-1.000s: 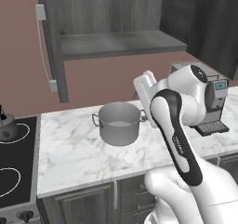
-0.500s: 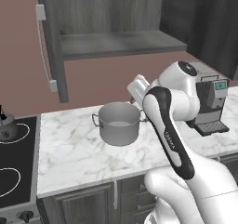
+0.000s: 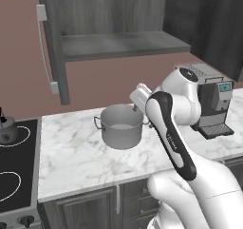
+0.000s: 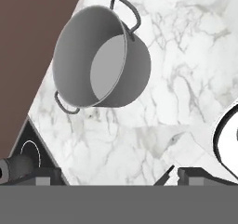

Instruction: Pick the kettle from the cabinet and place it on a stove burner. Then pick the pot from the counter and place it on another stove burner. Finally, turn both burners on.

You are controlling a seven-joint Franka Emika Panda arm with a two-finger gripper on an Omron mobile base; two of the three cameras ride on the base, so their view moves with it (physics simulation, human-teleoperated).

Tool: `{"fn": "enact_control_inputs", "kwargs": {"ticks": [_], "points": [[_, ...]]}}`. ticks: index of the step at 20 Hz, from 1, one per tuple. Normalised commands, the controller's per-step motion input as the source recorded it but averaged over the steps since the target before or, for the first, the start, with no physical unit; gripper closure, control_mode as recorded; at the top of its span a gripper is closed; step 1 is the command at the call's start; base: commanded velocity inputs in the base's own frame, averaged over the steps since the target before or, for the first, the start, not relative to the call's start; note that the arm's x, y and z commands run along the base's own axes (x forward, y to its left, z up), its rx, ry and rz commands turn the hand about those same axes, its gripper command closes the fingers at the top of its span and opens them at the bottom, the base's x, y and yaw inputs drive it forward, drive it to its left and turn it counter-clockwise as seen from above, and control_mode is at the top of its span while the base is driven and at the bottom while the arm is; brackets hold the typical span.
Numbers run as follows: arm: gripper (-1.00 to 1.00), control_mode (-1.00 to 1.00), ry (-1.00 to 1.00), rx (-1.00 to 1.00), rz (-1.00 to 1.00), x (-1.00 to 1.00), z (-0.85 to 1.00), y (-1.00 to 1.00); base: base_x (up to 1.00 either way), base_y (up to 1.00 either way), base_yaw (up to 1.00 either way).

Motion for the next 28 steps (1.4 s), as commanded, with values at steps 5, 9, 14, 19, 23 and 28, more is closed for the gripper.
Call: {"fn": "enact_control_inputs", "kwargs": {"ticks": [5,9,14,19,23,28], "points": [[-1.0,-1.0,-0.01,0.0,0.02,0.15,-0.16,-0.19,0.0,0.0,0.0],[-1.0,-1.0,0.0,-0.01,0.0,0.15,-0.19,-0.06,0.0,0.0,0.0],[-1.0,-1.0,0.0,-0.01,0.0,0.21,-0.22,-0.08,0.0,0.0,0.0],[-1.0,-1.0,0.0,0.0,0.0,0.28,-0.2,-0.03,0.0,0.0,0.0],[-1.0,-1.0,0.0,-0.01,0.0,0.3,-0.2,0.0,0.0,0.0,0.0],[-1.0,-1.0,0.01,-0.01,0.0,0.29,-0.23,0.0,0.0,0.0,0.0]]}}
